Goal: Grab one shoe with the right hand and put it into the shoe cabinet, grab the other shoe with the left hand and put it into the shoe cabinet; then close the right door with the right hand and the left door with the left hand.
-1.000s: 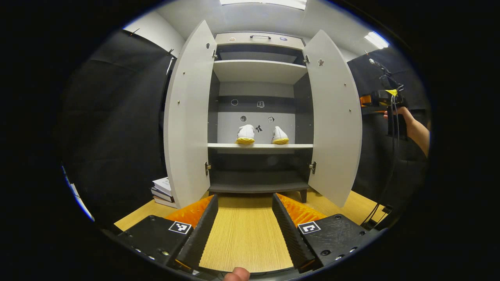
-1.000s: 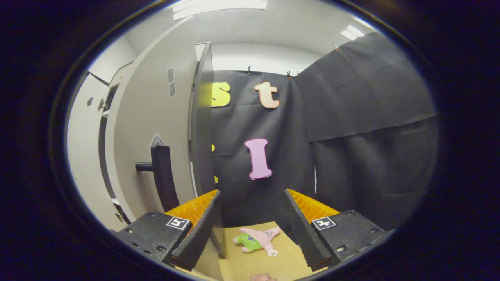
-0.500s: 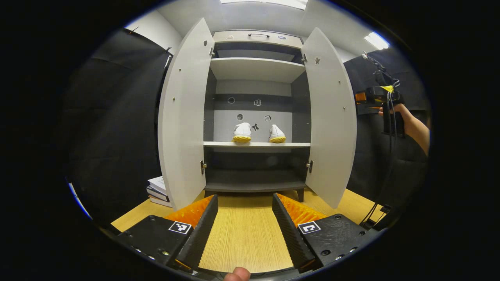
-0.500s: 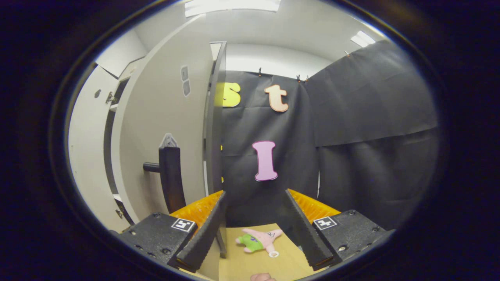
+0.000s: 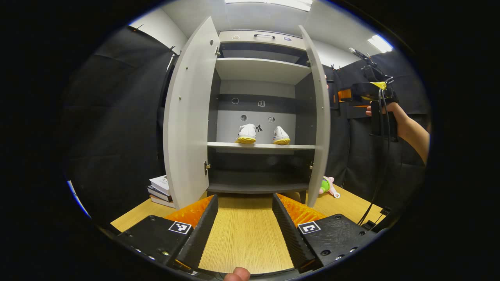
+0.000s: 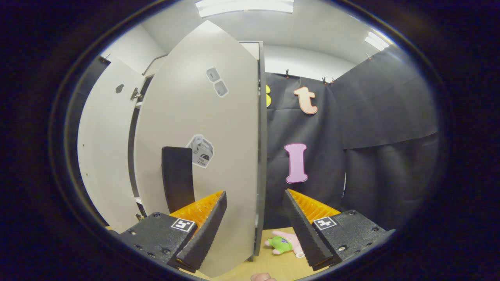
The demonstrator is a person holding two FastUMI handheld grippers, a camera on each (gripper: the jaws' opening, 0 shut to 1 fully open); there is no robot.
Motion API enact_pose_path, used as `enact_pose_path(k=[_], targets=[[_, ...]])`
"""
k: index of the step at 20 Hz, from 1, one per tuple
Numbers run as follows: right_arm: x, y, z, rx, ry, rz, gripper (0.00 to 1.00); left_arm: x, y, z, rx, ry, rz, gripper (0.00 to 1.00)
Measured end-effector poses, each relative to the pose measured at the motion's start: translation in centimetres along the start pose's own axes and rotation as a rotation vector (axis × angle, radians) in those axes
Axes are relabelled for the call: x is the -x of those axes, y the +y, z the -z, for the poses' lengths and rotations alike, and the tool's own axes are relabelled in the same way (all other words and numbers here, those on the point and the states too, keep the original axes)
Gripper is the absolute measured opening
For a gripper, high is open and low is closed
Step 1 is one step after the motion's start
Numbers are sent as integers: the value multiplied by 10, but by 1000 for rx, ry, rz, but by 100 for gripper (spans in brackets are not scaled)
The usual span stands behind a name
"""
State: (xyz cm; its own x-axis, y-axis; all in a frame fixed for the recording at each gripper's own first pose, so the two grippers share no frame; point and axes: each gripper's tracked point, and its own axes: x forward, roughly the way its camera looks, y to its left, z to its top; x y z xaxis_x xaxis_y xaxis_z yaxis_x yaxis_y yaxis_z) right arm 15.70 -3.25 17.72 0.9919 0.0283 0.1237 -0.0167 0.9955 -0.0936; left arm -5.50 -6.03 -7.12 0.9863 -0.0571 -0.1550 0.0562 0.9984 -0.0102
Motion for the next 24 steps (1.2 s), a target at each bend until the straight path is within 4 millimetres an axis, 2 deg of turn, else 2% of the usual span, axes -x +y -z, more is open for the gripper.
enact_pose_path(k=[3,5,7,12,14,16,19,24], targets=[[-20,49,14,12,33,-65,95,-2,10,-3,-4,-7,-19,84],[-30,63,15,39,26,-45,96,-2,18,-3,3,-4,-34,84],[-38,68,17,35,24,-36,95,-1,26,-4,8,-9,-52,84],[-39,67,19,0,23,-49,96,-4,43,-3,10,-2,-82,83],[-36,66,19,-6,9,-51,98,-4,44,-1,18,-2,-84,84],[-23,62,18,-13,-4,-55,100,-4,45,-2,17,0,-85,84],[2,61,15,-20,-14,-75,98,-2,43,-3,8,-7,-80,84],[57,55,22,-15,-35,-65,98,-1,39,0,8,-1,-62,84]])
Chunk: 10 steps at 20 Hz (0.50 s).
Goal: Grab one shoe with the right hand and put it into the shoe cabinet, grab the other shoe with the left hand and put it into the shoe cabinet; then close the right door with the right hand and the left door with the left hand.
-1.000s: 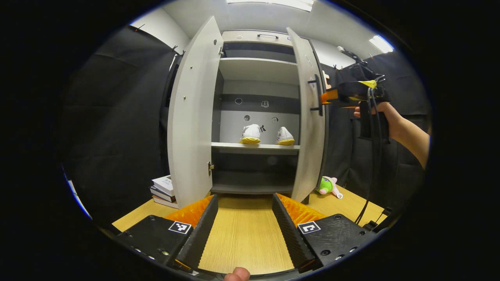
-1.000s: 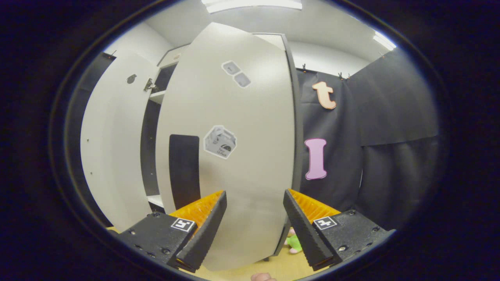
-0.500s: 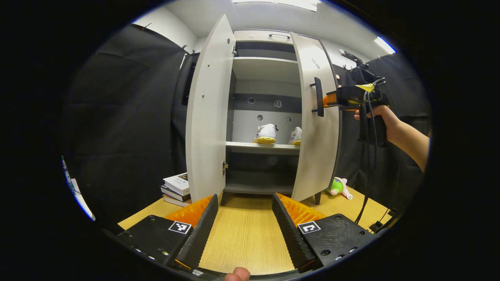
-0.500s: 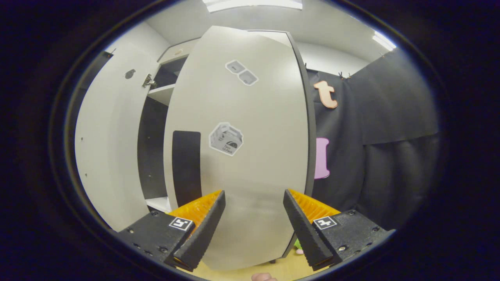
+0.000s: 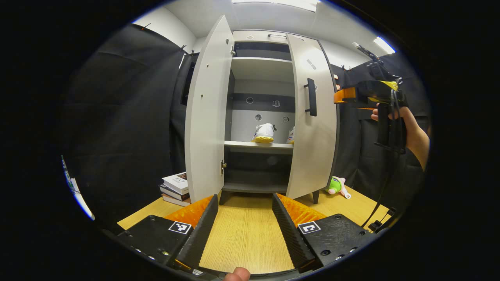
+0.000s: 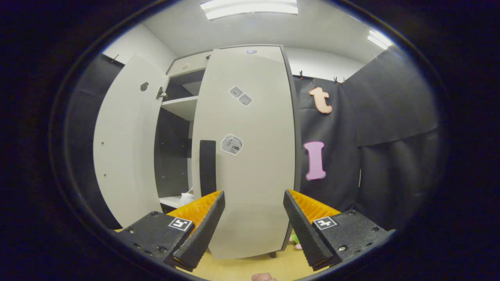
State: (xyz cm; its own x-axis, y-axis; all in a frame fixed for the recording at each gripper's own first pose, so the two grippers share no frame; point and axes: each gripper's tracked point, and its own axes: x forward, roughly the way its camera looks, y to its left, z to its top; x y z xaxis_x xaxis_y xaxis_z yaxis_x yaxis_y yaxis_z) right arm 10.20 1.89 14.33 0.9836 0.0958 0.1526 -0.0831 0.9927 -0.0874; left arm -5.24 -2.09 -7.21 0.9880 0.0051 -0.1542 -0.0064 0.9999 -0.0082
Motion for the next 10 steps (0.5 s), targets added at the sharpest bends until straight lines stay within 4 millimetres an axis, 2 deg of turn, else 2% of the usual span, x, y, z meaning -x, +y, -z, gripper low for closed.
enact_pose_path(k=[4,7,10], targets=[[53,3,21,32,-2,15,98,8,-16,6,-3,7,30,84],[90,8,50,61,10,39,98,6,-25,7,-8,7,53,83],[117,19,80,75,34,26,98,7,-35,8,-12,12,79,84]])
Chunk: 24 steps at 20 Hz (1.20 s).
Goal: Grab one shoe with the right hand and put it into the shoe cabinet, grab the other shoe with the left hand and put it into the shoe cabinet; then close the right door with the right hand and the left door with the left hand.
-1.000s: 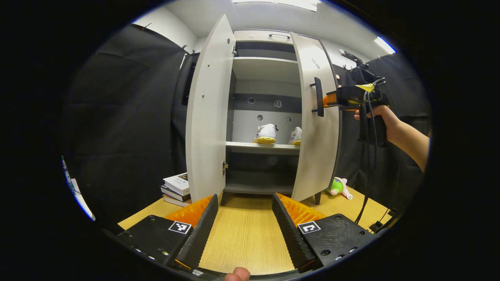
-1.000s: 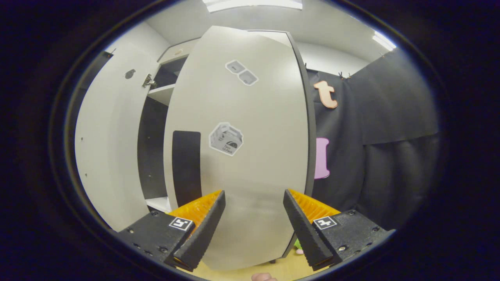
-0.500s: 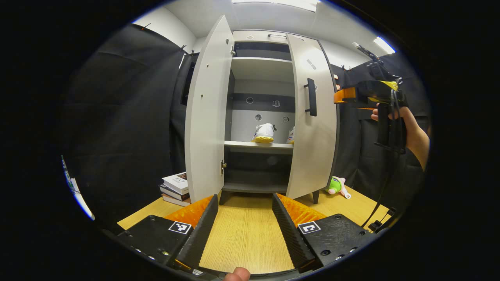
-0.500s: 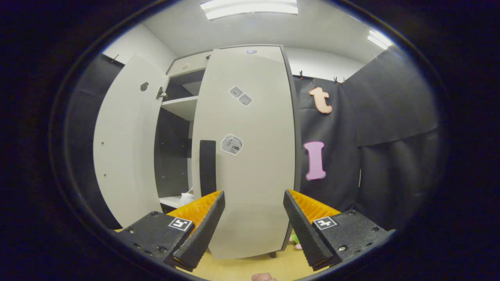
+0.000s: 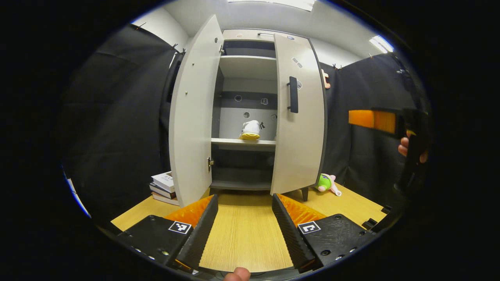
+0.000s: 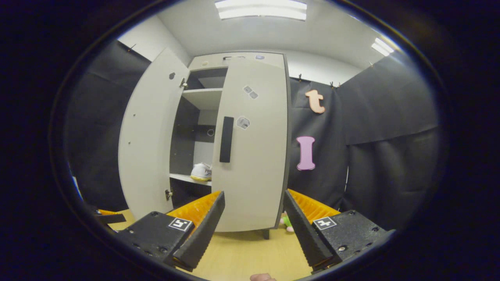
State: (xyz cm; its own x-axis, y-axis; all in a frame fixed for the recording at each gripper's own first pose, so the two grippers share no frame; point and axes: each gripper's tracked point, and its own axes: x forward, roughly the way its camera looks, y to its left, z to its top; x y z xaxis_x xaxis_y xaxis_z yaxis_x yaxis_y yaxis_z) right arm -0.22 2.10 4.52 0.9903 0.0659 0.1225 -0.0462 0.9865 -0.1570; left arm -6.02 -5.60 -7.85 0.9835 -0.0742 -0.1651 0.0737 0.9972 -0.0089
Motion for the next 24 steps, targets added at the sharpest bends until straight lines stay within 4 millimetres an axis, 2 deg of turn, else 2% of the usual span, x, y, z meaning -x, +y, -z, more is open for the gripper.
enact_pose_path(k=[2,4,9,12,15,19,22,24], targets=[[15,6,20,-31,32,-12,94,0,-6,-2,-6,-3,12,84],[27,13,36,-72,51,-24,98,1,-12,-3,-8,-8,28,84],[44,14,74,-57,93,1,98,2,-21,-9,-26,-17,46,83],[46,14,88,-52,130,-2,98,3,-18,-22,-36,-52,35,83],[47,6,91,-57,133,20,98,8,-11,-45,-30,-95,20,84],[43,-2,92,-65,136,28,98,13,24,-99,-12,-198,-31,84],[43,-5,93,-93,139,30,98,11,80,-145,21,-269,-126,87],[43,-3,92,-95,136,22,98,6,125,-177,29,-327,-208,88]])
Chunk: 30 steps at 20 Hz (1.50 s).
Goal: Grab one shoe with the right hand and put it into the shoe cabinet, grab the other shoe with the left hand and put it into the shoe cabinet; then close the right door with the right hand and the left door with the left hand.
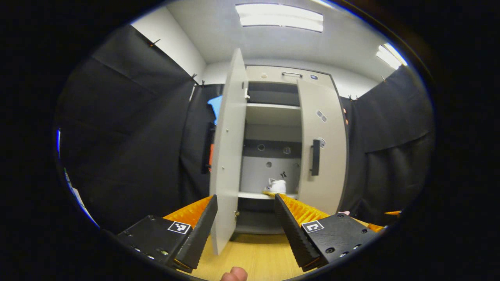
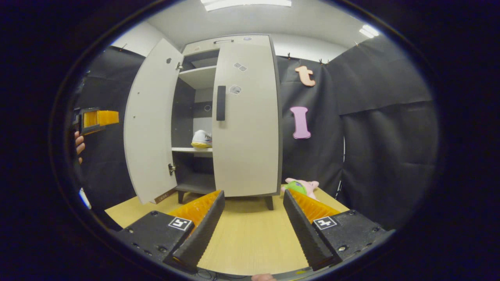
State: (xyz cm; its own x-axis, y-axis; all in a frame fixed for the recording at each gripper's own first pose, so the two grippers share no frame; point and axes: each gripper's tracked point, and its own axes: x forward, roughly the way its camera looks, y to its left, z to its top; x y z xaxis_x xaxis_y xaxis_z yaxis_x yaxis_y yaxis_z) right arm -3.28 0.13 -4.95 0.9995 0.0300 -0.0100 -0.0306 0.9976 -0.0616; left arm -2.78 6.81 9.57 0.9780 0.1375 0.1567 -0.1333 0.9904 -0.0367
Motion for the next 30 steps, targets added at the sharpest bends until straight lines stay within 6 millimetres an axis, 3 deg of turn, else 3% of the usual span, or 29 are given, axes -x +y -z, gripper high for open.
enact_pose_path(k=[2,6,8,10,13,15,16,21,27,30], targets=[[0,-1,0,10,-1,-1,98,-24,44,-18,-28,-22,-86,88],[1,1,0,10,4,-9,98,-70,97,-35,35,-24,-152,91],[3,0,-4,10,-6,-4,98,-93,124,-34,30,-14,-202,91],[2,-4,-4,14,-3,8,98,-118,136,-29,73,16,-197,92],[1,-10,-5,12,4,27,98,-143,141,-23,153,41,-159,92],[-2,-15,-11,4,-6,46,94,-145,146,-17,188,61,-157,92],[-4,-19,-16,-2,-16,58,98,-145,144,-15,206,68,-146,92],[-12,-30,-17,-31,-21,94,100,-161,134,-8,259,97,-101,92],[-14,-35,-17,-29,-16,104,100,-161,133,-7,293,91,-110,92],[-14,-31,-16,-20,-12,89,98,-158,119,-8,281,94,-100,90]])
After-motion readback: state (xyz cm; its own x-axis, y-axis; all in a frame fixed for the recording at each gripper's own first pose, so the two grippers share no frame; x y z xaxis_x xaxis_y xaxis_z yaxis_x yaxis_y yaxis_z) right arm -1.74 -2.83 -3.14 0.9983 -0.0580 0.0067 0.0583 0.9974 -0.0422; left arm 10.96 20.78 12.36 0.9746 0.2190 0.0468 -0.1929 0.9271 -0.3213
